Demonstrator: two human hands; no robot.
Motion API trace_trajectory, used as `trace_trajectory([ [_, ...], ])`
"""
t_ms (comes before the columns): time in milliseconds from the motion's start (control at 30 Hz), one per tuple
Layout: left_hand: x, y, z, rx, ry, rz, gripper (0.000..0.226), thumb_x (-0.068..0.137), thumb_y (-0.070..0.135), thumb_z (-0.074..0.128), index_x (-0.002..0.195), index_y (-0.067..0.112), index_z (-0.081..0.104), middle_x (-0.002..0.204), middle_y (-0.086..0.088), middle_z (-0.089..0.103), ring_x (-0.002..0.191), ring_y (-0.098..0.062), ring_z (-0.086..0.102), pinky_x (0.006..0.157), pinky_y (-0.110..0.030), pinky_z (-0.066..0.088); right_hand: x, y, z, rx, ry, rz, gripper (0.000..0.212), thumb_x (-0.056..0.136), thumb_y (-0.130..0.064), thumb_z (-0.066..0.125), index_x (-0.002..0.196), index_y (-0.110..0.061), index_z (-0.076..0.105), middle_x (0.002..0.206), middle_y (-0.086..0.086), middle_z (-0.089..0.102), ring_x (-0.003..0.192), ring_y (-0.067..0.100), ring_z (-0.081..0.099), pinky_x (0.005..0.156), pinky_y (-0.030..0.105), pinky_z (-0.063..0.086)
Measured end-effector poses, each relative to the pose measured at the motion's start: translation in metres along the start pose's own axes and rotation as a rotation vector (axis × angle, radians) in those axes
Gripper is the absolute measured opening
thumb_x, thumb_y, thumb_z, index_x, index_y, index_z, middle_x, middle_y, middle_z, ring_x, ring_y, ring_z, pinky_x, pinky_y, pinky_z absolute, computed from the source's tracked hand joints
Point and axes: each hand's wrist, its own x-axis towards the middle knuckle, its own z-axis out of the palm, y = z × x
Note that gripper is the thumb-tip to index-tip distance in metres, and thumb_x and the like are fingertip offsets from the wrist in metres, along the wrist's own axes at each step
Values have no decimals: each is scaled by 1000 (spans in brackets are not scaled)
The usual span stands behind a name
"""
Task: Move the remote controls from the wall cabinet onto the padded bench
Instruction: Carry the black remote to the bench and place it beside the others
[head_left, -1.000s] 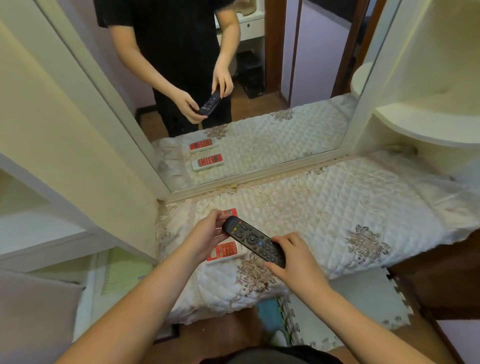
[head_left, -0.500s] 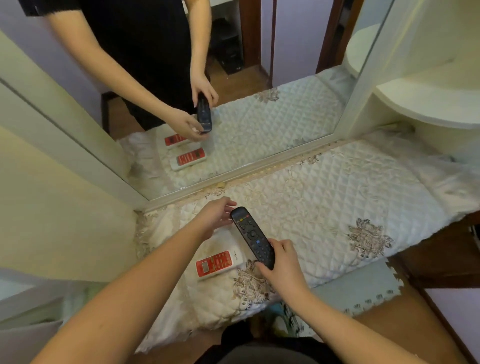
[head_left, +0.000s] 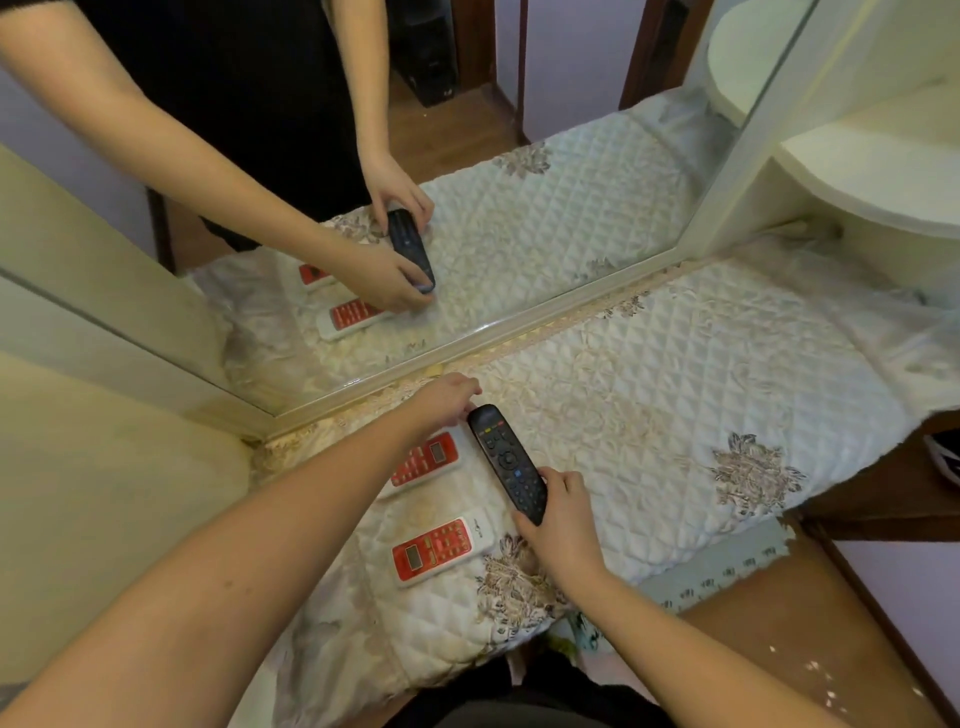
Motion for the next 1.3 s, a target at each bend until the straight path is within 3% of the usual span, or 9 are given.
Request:
trace_trajectory([
  [267, 8, -17, 0, 75, -32, 78, 24, 95, 33, 46, 106, 19, 62, 113, -7, 63, 106, -26, 61, 98, -46, 47, 3, -1, 16, -33, -10, 50, 58, 76, -30, 72, 127, -12, 51, 112, 10, 48, 104, 26, 49, 90, 35, 44],
  [633, 8, -23, -3, 125, -5, 137, 27, 96, 37, 43, 111, 24, 62, 122, 0, 62, 112, -20, 57, 104, -41, 41, 4, 1, 12, -13, 1, 58, 57, 85, -36, 64, 134, -12, 46, 119, 9, 48, 110, 24, 46, 95, 34, 40],
  [733, 8, -26, -5, 98, 25, 157, 29, 97, 33, 42, 115, 21, 61, 120, -2, 63, 111, -20, 58, 100, -39, 43, -5, 6, 0, 145, 20, 142, 42, 94, -21, 50, 135, -12, 46, 123, 8, 49, 112, 20, 49, 96, 30, 41],
  [867, 5, -28, -6, 11, 24, 151, 28, 99, 26, 40, 117, 17, 61, 117, -5, 65, 106, -19, 61, 88, -31, 45, -20, 18, -14, 248, 11, 206, 40, 93, -5, 43, 133, -12, 48, 116, 4, 56, 100, 11, 52, 88, 23, 40],
  [1100, 2, -38, -3, -23, 32, 125, 16, 91, 28, 52, 102, 29, 65, 116, -1, 66, 103, -15, 63, 91, -33, 47, -27, 21, -8, 555, -112, 440, 37, 94, 0, 39, 128, -10, 49, 115, 4, 61, 103, 26, 61, 94, 45, 47],
  [1300, -2, -36, -2, -17, 22, 141, 21, 92, 30, 50, 107, 29, 64, 119, 0, 64, 105, -15, 61, 87, -31, 46, -26, 19, -1, 588, -99, 477, 37, 93, -1, 39, 126, -12, 51, 114, 5, 62, 100, 25, 60, 96, 45, 47],
])
